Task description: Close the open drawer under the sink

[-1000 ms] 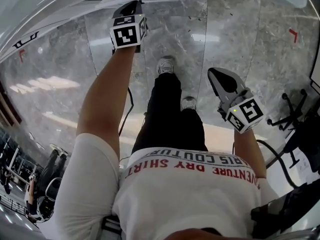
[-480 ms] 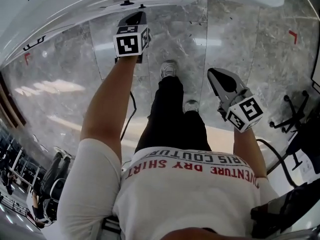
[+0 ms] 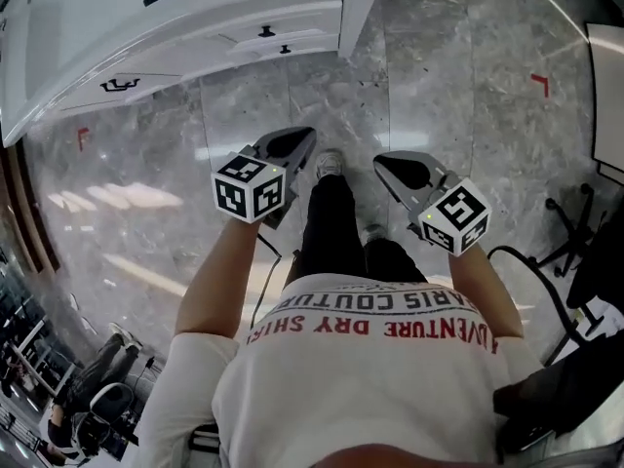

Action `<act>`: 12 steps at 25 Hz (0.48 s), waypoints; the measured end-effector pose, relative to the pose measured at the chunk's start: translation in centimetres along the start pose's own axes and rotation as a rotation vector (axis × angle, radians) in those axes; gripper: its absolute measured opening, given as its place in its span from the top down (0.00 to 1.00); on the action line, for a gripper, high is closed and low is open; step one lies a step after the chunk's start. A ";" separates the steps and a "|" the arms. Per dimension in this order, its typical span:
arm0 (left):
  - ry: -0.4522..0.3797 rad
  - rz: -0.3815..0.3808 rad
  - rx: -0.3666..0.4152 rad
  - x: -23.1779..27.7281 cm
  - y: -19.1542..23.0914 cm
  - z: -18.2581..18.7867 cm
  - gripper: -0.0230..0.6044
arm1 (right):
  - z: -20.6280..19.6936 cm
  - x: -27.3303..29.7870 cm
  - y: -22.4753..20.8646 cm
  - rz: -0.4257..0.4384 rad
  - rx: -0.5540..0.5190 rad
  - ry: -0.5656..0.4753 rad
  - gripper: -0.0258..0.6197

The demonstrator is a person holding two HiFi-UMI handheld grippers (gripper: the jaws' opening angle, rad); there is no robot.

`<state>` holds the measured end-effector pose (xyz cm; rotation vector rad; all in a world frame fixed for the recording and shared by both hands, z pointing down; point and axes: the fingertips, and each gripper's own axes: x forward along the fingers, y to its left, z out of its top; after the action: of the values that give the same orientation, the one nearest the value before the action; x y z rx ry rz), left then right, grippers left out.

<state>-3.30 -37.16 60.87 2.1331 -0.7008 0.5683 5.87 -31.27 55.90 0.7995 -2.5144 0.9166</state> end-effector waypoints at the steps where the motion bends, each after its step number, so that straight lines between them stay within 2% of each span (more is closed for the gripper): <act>1: -0.002 -0.014 0.023 -1.8 -2.9 -0.3 0.96 | 0.0 -1.5 2.0 0.016 -0.028 0.019 0.96; 4: -0.022 -0.033 0.111 -6.8 -11.3 -1.3 0.96 | 0.5 -6.7 7.2 0.039 -0.092 0.032 0.96; 6: -0.071 -0.038 0.146 -10.0 -16.9 -2.0 0.96 | 0.8 -10.6 10.7 0.056 -0.129 0.024 0.96; 9: -0.151 -0.031 0.128 -14.5 -24.5 -3.8 0.96 | 0.3 -16.2 16.7 0.103 -0.181 0.037 0.96; 12: -0.175 -0.024 0.138 -18.6 -31.0 -5.3 0.96 | 0.8 -21.3 22.4 0.134 -0.188 0.012 0.96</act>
<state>2.15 -11.35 35.61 2.3373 -0.7493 0.4309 8.69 -9.45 34.26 0.5713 -2.6217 0.7092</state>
